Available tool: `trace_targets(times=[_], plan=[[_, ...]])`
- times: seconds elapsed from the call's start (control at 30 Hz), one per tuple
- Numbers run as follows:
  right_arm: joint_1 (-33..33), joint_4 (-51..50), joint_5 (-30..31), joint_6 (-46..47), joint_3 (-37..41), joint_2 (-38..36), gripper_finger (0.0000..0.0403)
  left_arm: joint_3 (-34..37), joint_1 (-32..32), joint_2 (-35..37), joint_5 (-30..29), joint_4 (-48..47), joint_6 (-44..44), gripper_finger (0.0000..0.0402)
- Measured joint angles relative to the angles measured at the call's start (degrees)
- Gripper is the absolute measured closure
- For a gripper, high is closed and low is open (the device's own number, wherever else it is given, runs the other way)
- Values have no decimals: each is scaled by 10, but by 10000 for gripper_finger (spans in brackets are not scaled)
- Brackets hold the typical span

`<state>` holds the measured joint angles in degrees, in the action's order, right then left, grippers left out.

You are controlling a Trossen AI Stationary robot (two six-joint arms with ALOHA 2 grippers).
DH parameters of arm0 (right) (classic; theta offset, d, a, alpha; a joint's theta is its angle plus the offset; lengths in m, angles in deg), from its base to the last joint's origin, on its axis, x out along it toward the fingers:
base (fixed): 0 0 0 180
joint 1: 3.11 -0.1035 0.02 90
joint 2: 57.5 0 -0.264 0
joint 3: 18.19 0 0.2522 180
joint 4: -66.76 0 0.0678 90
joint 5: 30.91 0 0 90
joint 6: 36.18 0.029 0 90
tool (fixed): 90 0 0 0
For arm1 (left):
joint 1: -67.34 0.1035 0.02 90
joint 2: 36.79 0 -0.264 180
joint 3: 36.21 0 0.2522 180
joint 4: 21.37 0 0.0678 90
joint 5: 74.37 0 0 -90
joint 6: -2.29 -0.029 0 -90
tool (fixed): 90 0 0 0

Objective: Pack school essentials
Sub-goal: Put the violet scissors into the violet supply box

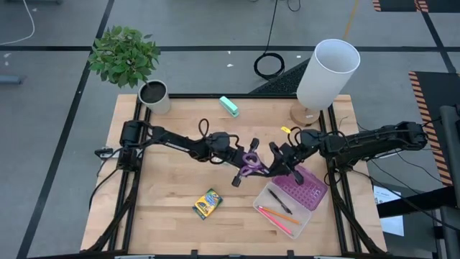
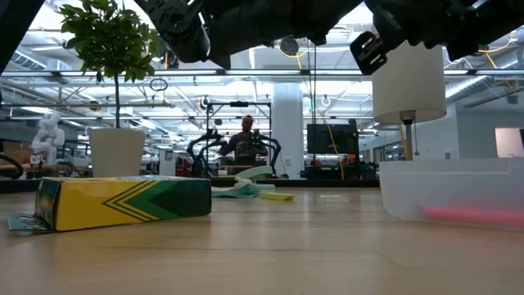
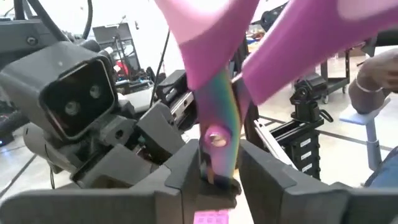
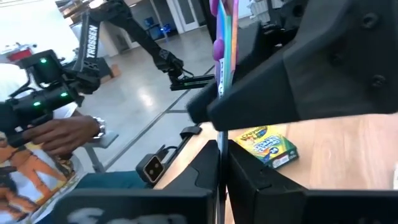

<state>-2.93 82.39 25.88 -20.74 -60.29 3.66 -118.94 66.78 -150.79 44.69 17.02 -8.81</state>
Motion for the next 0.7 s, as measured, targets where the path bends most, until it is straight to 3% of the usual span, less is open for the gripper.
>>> trace_targets(times=[0.47, 0.57, 0.7], plan=[[0, 2, -3, 4, 0, 0, 384, 0, 0, 0, 1, -11, -19, 346], [-1, 4, -3, 5, 0, 0, 349, 0, 0, 0, 1, -11, -19, 349], [-1, 5, 2, 11, 0, 0, 260, 0, 0, 0, 1, -11, -18, 354]])
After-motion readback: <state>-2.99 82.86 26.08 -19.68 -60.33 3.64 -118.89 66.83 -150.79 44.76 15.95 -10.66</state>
